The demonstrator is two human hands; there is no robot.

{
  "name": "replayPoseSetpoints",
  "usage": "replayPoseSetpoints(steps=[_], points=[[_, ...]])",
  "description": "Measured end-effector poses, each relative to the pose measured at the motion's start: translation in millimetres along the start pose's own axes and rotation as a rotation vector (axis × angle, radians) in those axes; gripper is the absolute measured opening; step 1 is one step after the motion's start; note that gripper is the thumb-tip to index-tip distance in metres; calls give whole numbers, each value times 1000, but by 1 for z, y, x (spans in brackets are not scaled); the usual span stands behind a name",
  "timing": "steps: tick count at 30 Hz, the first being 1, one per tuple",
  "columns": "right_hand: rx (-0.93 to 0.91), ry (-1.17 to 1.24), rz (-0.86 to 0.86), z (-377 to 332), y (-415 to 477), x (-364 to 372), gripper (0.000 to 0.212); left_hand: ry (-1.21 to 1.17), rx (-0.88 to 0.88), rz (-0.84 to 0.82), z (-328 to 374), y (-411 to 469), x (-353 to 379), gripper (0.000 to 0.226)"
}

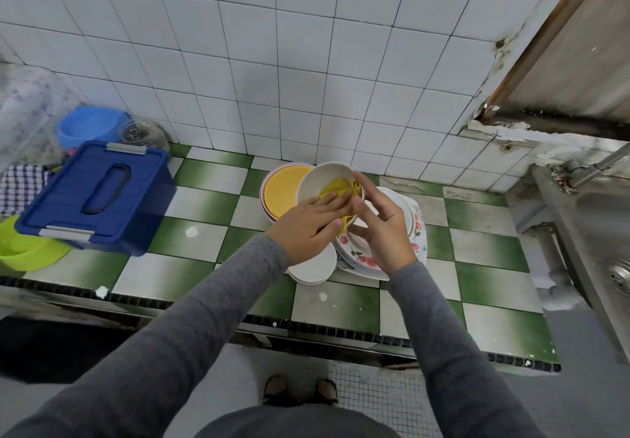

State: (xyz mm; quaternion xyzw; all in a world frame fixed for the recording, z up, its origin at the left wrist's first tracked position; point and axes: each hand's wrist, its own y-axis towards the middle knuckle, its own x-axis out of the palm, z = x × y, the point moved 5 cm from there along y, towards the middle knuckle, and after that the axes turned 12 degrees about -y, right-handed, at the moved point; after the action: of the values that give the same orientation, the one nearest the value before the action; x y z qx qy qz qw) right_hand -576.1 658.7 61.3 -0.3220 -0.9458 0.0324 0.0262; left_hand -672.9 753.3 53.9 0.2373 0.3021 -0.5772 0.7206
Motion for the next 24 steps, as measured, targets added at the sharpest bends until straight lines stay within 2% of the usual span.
replayPoseSetpoints(steps=[4,7,10,15,19,24], points=[[13,-56,30,2,2,-5,37,230,-4,-73,-1,0,-7,62],[17,-99,51,2,1,-6,37,404,-34,-39,-3,-5,-5,72],[13,-173,66,1,3,-4,35,440,-125,-13,-12,-11,4,80],[20,-208,99,7,5,1,34,497,-274,33,-24,-7,12,58],[5,-120,115,7,7,-1,33,442,-209,32,-25,-2,10,76],[13,-84,107,12,7,-2,33,207,-104,-2,-23,3,9,65]])
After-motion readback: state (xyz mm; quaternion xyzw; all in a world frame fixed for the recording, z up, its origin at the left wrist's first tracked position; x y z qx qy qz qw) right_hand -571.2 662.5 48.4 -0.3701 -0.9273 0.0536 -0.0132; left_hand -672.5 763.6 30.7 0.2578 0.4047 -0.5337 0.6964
